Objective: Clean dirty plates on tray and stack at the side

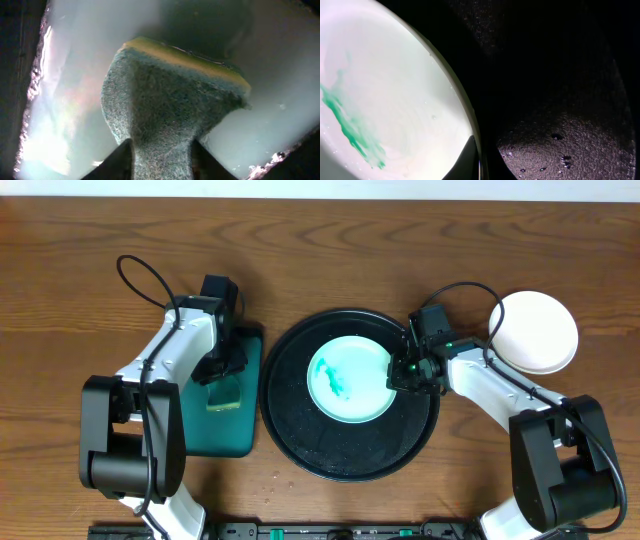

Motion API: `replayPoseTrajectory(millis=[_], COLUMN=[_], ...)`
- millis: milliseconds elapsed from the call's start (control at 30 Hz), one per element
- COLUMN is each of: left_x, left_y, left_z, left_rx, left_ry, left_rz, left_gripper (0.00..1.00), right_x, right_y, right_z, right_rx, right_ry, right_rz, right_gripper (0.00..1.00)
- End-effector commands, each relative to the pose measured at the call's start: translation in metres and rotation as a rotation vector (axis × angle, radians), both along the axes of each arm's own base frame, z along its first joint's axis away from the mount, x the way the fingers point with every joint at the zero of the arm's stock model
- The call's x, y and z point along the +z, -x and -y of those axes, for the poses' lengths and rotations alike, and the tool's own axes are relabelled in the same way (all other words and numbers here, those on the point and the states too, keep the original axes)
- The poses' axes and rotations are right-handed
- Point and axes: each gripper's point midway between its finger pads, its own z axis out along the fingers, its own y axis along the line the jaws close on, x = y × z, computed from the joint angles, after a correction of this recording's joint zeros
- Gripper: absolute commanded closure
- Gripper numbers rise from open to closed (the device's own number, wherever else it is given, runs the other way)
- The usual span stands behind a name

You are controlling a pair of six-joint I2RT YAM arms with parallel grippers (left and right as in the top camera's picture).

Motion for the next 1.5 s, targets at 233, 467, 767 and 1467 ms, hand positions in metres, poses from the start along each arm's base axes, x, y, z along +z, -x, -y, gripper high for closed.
replayPoseTrajectory(millis=[233,467,767,1467], left_x=[-0.009,0.022,0.03,-0.037], left_y=[0.005,0.001,0.006,0.012], left_z=[-0.006,-0.005,-0.004,0.01], left_rx=[0.007,-0.007,-0.006,-0.053], left_ry=[-0.026,-0.018,-0.002,0.066], left_rz=[-0.026,0.046,0.05,-0.115], left_gripper=[0.93,0.93,0.31,0.81], right_x=[-0.016,-0.016,-0.016,-0.017], right_y=[0.016,0.017,0.016,0.018], right_z=[0.0,0.0,0.0,0.0], right_rx=[0.029,0.029,0.029,0.029], right_ry=[0.011,0.011,0.01,0.012], right_rz=[-0.069,-0.072,-0.071,-0.077], right_gripper=[0.99,0.99,0.99,0.99])
